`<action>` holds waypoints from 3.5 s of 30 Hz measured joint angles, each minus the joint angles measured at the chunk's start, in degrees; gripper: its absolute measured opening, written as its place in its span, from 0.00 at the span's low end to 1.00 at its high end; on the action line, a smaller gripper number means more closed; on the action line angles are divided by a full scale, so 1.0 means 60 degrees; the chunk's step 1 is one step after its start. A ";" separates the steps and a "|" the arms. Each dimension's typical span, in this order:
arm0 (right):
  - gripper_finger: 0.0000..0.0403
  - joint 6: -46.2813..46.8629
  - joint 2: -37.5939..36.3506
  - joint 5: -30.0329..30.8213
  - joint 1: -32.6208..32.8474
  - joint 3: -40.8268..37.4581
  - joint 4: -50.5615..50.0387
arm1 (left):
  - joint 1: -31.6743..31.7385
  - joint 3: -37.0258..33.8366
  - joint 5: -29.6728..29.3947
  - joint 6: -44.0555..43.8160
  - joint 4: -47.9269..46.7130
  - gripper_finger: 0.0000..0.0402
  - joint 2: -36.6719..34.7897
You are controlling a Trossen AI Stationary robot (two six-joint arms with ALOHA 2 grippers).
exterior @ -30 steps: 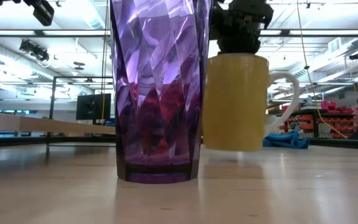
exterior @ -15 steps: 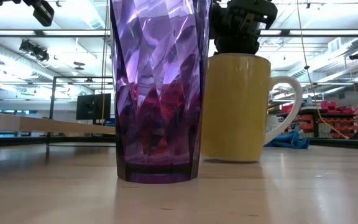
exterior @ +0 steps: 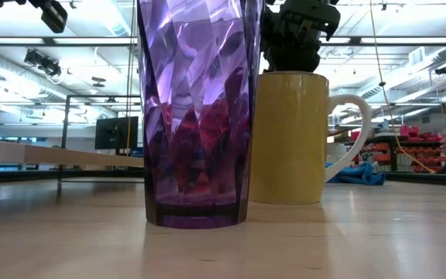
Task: Stack small to large cups/mugs on shelf
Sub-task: Move the yellow mug to the center of the table, then put the brown cup on the shelf
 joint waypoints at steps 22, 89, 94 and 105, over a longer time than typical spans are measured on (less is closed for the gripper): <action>0.26 0.0959 -0.1144 0.1446 0.0019 0.1898 -0.3707 | -0.0002 0.0004 -0.0149 -0.0557 0.2222 0.11 0.0000; 0.27 0.4911 -0.9071 0.7926 0.4306 -0.7395 0.3643 | -0.0876 0.6173 -0.2124 0.2111 0.1446 0.09 0.7004; 0.27 0.4892 -0.9071 0.7923 0.4307 -0.7395 0.3640 | -0.2376 0.6725 -0.2834 0.2807 0.1385 0.10 0.8494; 0.27 0.4636 -0.9071 0.7641 0.4328 -0.7391 0.3639 | -0.6091 0.6750 -0.4521 0.5920 -0.3708 0.10 1.0236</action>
